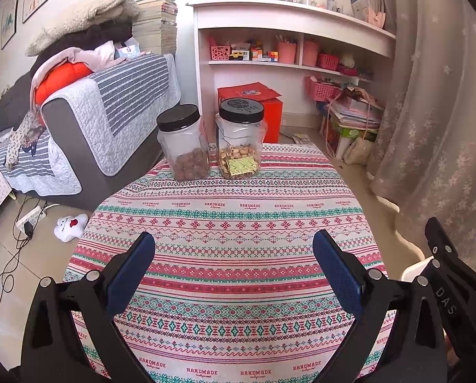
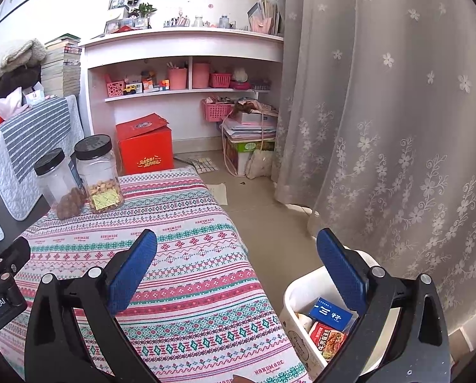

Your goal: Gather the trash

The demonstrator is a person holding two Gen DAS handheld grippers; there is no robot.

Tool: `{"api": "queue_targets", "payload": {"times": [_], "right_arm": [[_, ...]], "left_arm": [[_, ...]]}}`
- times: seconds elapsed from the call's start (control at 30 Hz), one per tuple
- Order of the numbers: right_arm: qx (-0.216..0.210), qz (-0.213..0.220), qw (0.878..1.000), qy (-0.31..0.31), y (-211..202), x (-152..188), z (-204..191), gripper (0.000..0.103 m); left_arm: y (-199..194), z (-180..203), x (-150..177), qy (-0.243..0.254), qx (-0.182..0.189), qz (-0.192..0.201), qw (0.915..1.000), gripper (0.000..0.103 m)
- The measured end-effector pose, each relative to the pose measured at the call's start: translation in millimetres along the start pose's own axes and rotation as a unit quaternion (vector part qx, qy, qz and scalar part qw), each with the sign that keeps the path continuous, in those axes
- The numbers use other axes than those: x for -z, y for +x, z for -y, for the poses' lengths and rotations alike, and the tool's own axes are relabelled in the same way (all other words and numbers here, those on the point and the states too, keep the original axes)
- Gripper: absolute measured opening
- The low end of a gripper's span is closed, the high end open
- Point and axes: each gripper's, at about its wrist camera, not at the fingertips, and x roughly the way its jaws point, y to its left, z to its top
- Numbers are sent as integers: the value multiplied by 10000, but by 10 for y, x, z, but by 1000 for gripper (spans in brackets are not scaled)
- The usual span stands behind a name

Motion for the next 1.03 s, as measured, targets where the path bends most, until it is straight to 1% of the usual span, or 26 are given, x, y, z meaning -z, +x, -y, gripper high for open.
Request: {"api": "queue_targets", "payload": {"times": [0.17,0.43,0.63,0.77,0.9,1.03], "right_arm": [[-50,1,10000,44,-5,2,6,96],[-105,85,9999,-34,-54,6,-15,96],[-98,53,9999,-30,-49,4,-2,96],[-92,47,9999,-42,-44,1,-5,96],[-93,43,9999,-47,-40,3,-9,96],[-96,30,9999,-56,-34,6,-17,96]], "left_arm": [[-22,16,4,51,10,105,9999,96],[-10,39,13,64,20,126,9999,96],[-11,23,19,53,61,162,9998,95],[1,30,18,29,115,118,9999,95],[14,-1,3,-61,29,49,10000,95],[39,-34,1,-139,29,-43,9999,96]]}}
